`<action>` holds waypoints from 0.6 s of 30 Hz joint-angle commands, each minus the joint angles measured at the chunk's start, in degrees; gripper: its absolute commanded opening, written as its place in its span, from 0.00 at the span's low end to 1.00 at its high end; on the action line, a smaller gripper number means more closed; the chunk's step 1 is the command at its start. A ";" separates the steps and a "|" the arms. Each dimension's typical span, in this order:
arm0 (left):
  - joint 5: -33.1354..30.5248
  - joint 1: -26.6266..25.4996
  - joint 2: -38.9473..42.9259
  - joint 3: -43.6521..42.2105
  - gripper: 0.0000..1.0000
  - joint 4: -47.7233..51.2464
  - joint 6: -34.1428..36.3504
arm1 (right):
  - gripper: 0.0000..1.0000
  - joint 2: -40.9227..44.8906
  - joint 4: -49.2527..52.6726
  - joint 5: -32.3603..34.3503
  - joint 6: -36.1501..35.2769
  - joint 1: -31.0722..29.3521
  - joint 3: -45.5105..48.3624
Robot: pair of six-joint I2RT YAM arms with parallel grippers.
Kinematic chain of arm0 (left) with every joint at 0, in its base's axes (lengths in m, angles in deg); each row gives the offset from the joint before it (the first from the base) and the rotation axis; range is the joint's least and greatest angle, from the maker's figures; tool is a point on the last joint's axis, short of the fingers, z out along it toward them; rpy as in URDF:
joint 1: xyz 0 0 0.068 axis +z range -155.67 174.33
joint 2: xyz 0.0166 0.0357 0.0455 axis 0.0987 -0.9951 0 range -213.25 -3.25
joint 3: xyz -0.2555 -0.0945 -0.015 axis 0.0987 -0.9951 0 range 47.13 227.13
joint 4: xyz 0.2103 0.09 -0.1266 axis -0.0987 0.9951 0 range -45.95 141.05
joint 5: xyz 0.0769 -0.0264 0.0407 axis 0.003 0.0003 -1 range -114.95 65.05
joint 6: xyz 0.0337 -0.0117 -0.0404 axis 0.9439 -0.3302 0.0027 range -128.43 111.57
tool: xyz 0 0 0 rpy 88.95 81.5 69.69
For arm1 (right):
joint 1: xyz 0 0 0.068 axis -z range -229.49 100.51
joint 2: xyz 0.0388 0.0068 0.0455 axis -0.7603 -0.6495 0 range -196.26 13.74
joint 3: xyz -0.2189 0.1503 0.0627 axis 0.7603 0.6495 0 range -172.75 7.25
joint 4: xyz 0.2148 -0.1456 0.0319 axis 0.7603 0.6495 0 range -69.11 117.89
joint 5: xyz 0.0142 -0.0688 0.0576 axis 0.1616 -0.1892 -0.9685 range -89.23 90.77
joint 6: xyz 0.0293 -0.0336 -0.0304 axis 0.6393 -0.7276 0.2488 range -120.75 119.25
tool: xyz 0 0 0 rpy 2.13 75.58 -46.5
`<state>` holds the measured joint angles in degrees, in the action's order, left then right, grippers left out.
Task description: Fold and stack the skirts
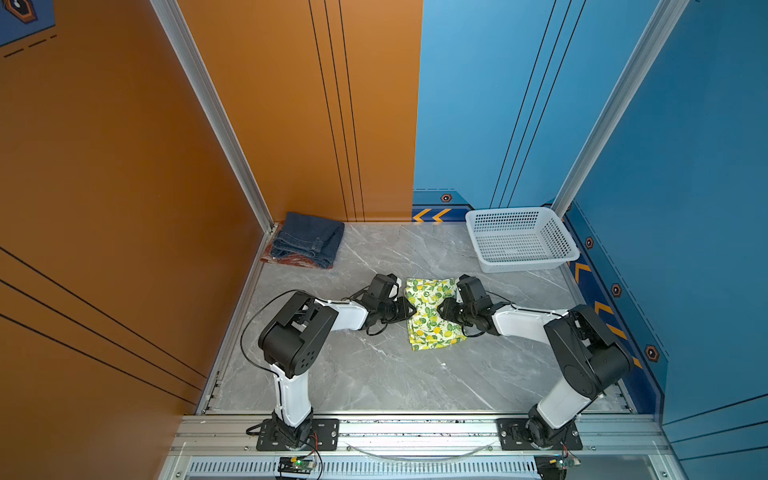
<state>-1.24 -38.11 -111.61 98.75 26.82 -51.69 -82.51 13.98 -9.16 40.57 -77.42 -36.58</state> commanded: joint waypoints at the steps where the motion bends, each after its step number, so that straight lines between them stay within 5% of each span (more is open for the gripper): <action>1: 3.46 0.09 -3.90 -1.91 0.18 1.54 -0.84 | 0.45 -2.08 1.42 -2.55 1.75 -1.09 -0.10; 4: 5.12 2.35 -2.52 -1.47 0.00 0.13 -1.67 | 0.45 -1.65 2.33 -2.13 1.48 -0.96 -0.50; 18: 1.96 6.86 13.26 0.21 0.00 2.45 -3.91 | 0.53 9.72 13.38 3.90 -4.42 2.84 -2.32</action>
<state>2.34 -31.31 -100.61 97.96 27.54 -54.99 -75.36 22.76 -7.94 38.35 -75.47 -37.59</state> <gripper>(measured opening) 0.082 0.530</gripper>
